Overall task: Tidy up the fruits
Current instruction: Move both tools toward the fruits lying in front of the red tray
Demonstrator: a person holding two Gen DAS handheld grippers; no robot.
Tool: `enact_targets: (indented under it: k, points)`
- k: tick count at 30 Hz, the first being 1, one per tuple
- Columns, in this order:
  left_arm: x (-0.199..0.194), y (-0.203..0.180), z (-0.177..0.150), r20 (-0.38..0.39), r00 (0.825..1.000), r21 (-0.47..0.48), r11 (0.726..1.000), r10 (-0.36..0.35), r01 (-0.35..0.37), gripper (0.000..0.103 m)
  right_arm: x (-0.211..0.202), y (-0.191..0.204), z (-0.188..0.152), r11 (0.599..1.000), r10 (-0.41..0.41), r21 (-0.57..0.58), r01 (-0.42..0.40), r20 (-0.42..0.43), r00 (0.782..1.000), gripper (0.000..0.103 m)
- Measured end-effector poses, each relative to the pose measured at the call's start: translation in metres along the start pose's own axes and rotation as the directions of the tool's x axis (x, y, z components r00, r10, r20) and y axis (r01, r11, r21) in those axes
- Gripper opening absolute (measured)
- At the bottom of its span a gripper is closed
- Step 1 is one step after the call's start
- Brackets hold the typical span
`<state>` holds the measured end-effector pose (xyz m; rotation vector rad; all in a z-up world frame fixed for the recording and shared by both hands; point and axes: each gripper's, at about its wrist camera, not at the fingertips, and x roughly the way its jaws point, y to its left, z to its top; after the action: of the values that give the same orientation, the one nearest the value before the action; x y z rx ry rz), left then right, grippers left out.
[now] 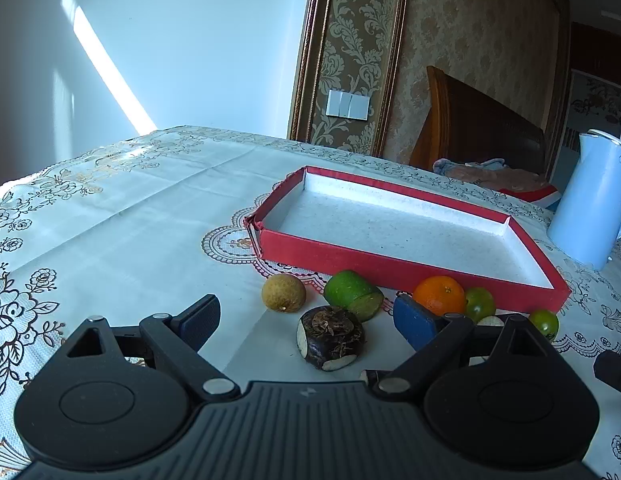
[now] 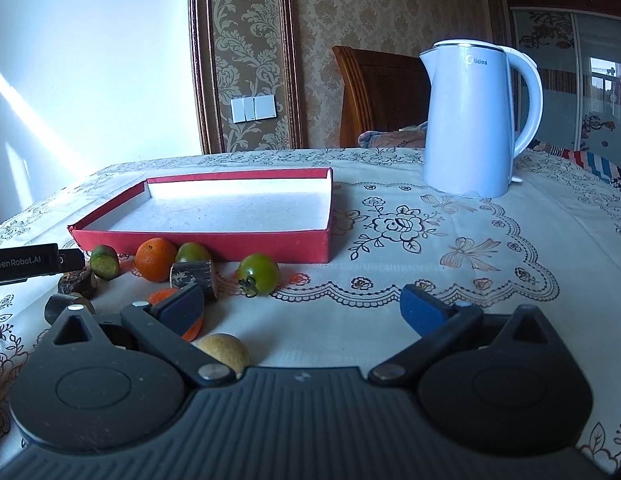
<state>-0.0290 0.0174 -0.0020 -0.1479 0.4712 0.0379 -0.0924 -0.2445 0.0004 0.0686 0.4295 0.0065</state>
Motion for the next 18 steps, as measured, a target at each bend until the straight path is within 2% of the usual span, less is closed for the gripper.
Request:
enact_targets:
  k: [18]
  points:
    - [0.0023, 0.0005, -0.0009, -0.003, 1.000, 0.009, 1.000, 0.011, -0.011, 0.094, 0.0031, -0.0018, 0.0000, 0.999, 0.008, 0.035, -0.008, -0.005, 1.000, 0.103]
